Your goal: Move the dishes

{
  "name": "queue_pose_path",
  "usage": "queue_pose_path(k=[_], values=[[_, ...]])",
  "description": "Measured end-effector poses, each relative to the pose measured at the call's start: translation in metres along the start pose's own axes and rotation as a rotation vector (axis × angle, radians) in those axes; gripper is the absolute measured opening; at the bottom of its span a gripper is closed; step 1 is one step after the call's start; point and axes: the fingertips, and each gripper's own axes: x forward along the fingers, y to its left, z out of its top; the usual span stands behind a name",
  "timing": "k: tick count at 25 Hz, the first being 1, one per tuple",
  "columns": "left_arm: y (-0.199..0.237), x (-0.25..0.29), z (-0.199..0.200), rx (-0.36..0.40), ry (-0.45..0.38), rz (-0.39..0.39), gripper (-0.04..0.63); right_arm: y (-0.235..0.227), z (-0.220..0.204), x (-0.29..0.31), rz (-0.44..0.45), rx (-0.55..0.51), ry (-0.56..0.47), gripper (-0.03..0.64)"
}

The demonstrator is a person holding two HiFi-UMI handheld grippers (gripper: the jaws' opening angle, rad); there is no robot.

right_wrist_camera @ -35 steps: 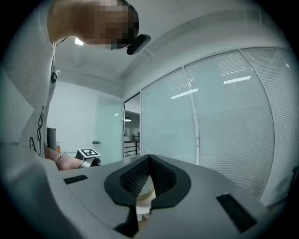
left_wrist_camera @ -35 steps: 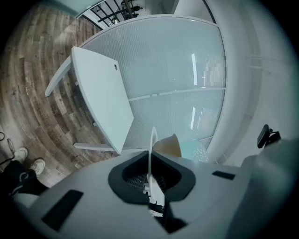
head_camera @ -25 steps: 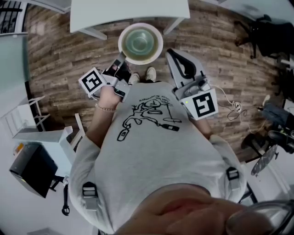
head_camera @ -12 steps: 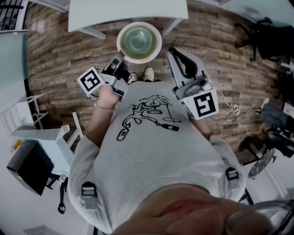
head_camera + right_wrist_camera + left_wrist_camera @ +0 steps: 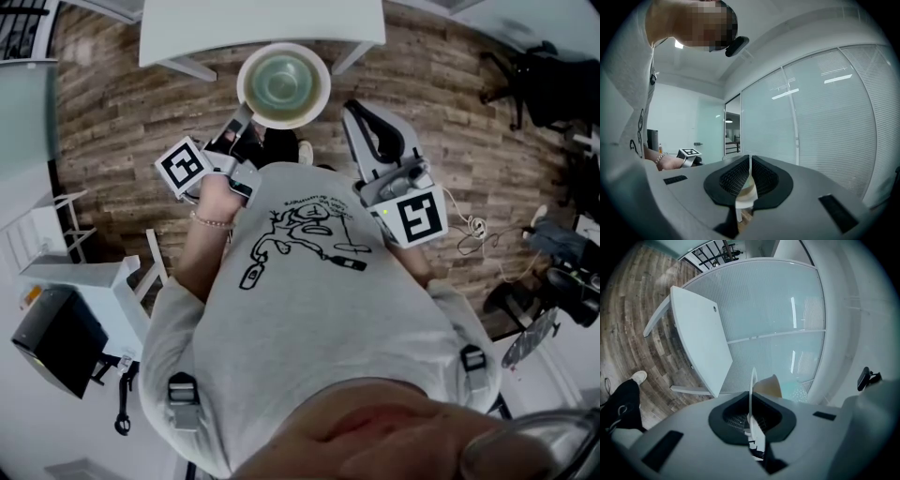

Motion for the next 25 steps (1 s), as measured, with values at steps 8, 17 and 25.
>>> queue_pose_path(k=[8,17,25], values=[[0.009,0.02,0.027,-0.002,-0.008,0.006,0.012,-0.013,-0.002,0.029,0.013,-0.009,-0.004,0.038],[0.015,0.047,0.071,-0.006,0.019,0.01,0.012,-0.032,-0.001,0.081,0.004,-0.002,-0.009,0.039],[0.021,0.086,0.131,-0.015,0.042,0.005,0.012,-0.055,-0.001,0.149,0.001,-0.03,0.009,0.039]])
